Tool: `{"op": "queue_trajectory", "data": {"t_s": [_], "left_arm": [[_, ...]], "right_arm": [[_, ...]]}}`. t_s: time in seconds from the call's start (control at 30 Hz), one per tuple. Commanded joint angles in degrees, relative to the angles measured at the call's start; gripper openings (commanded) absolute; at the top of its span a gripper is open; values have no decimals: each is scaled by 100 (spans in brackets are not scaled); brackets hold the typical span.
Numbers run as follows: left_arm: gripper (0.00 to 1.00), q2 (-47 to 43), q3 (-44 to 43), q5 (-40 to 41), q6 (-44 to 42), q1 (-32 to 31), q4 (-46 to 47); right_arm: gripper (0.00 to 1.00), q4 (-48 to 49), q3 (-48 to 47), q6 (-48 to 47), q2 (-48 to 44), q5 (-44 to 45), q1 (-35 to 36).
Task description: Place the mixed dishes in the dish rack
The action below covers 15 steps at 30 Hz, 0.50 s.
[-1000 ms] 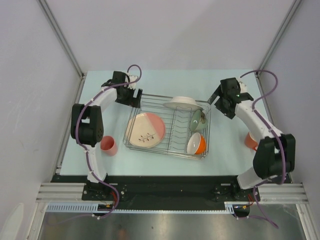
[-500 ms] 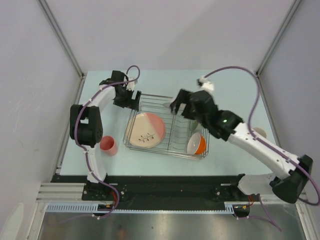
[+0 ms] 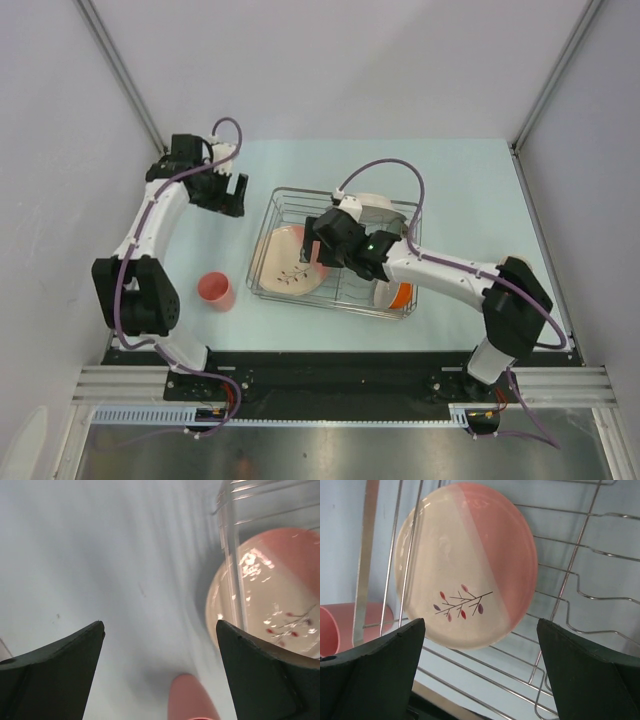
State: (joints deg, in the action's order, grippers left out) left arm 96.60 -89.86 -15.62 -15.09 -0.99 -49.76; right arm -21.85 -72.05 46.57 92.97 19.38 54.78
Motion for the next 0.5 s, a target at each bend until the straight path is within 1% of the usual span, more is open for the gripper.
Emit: {"op": "queue_trajectory", "data": {"t_s": [0.0, 0.03, 0.1, 0.17, 0.27, 0.47], "left_arm": [[100, -238, 1425, 1250, -1002, 82, 639], [100, -264, 1906, 1358, -1118, 82, 799], [100, -229, 2270, 1535, -1320, 82, 1116], [100, -142, 2648, 1544, -1400, 82, 1292], [100, -19, 2877, 1456, -1426, 73, 1504], [100, 131, 2790, 1245, -1303, 29, 1504]], "right_arm": [[100, 531, -19, 344, 362, -214, 15], [100, 584, -19, 397, 536, -258, 15], [100, 707, -19, 458, 687, -364, 24], [100, 761, -11, 564, 898, -417, 24], [100, 673, -19, 669, 1013, -365, 32], [100, 418, -19, 740, 1030, -83, 94]]}}
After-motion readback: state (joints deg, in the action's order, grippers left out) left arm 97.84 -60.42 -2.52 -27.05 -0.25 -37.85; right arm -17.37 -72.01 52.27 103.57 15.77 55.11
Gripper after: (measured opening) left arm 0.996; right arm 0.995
